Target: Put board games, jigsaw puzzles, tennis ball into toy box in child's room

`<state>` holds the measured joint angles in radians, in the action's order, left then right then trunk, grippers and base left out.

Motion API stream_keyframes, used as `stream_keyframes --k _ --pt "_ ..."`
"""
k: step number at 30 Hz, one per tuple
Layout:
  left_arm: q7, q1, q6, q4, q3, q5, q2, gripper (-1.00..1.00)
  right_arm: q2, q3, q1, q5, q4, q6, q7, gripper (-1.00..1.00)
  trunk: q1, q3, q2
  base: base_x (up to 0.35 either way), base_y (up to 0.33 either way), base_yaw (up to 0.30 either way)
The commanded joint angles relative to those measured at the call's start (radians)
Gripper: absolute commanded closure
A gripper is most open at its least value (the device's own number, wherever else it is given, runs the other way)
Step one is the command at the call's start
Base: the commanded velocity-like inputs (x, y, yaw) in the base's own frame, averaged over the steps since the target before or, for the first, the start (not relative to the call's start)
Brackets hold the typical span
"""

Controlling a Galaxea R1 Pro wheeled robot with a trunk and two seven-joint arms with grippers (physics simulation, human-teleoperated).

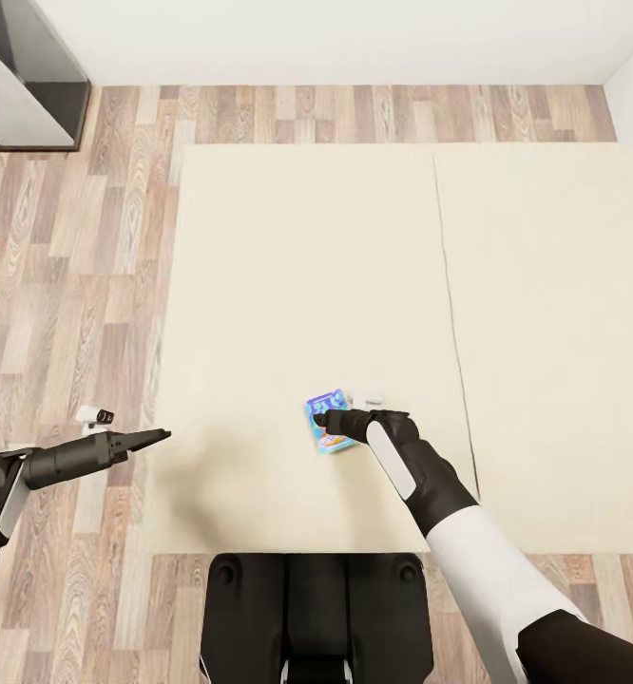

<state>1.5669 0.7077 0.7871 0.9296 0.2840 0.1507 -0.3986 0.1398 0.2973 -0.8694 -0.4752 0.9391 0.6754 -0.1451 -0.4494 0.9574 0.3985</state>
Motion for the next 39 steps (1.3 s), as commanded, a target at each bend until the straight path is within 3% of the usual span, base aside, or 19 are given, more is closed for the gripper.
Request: stream_keyframes --k 1,39 --pt "0.004 0.001 0.011 0.0 0.0 0.0 0.0 -1.0 0.0 0.002 0.0 -0.011 0.001 0.003 -0.01 -1.0 -0.001 0.001 0.002 0.0 0.079 0.046" --pt "0.004 0.001 0.011 0.0 0.001 0.0 -0.001 -1.0 0.0 0.002 0.001 -0.011 0.001 0.001 -0.01 -1.0 -0.001 0.001 0.002 0.0 0.072 0.002"
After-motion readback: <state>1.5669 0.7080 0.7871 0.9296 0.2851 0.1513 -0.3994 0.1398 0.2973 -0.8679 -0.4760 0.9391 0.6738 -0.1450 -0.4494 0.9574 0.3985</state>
